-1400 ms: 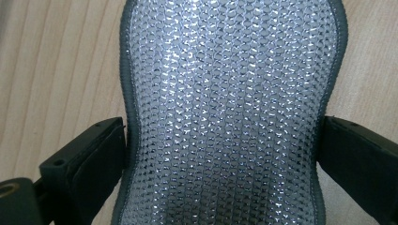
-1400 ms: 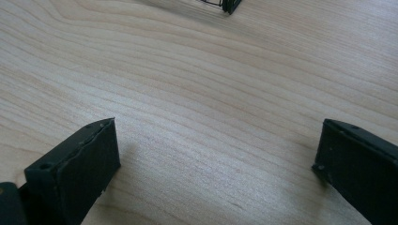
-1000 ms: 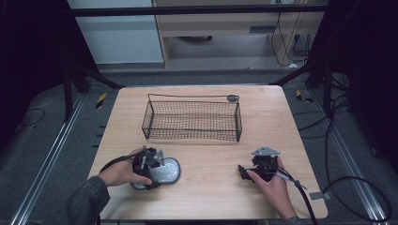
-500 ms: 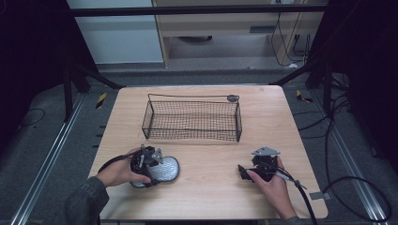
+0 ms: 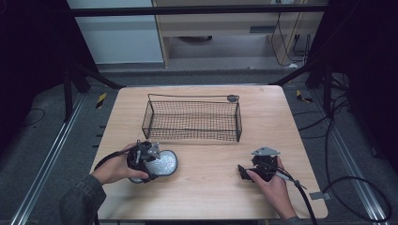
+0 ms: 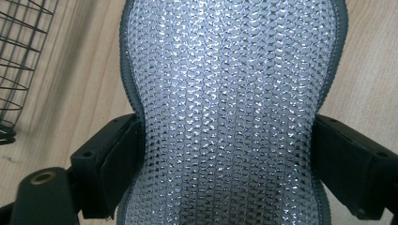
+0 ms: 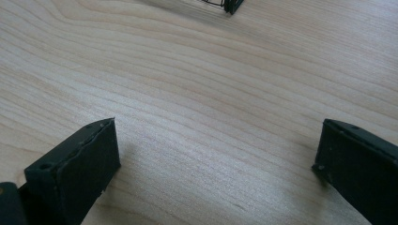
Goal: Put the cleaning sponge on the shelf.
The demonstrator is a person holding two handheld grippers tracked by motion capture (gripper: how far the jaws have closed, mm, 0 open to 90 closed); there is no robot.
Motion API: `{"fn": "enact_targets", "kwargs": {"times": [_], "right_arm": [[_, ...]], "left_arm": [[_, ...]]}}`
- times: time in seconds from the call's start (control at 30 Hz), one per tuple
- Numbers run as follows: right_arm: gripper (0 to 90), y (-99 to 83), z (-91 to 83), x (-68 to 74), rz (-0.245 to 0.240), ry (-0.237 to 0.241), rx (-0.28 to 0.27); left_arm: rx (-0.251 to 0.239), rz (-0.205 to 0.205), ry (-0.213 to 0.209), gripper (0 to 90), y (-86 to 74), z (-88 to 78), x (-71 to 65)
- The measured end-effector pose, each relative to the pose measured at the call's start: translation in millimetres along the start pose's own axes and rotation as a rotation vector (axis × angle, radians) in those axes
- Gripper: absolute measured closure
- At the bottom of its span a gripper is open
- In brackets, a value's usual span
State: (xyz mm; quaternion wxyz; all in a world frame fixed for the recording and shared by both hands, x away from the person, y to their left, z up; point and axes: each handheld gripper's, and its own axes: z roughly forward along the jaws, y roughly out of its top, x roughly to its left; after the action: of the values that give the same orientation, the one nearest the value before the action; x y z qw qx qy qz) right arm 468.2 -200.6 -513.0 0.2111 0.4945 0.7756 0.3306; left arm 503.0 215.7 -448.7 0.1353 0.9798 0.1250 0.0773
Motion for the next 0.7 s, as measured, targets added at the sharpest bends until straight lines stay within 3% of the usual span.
{"fn": "enact_targets", "kwargs": {"times": [0.3, 0.7], "right_arm": [[0.4, 0.0, 0.0, 0.1, -0.001, 0.0, 0.0], [0.4, 0.1, 0.1, 0.1, -0.002, -0.001, 0.0]], "left_arm": [[0.012, 0.03, 0.022, 12.3, 6.4, -7.8, -0.3], [-0.009, 0.071, 0.089, 12.3, 29.5, -37.3, 5.1]]}}
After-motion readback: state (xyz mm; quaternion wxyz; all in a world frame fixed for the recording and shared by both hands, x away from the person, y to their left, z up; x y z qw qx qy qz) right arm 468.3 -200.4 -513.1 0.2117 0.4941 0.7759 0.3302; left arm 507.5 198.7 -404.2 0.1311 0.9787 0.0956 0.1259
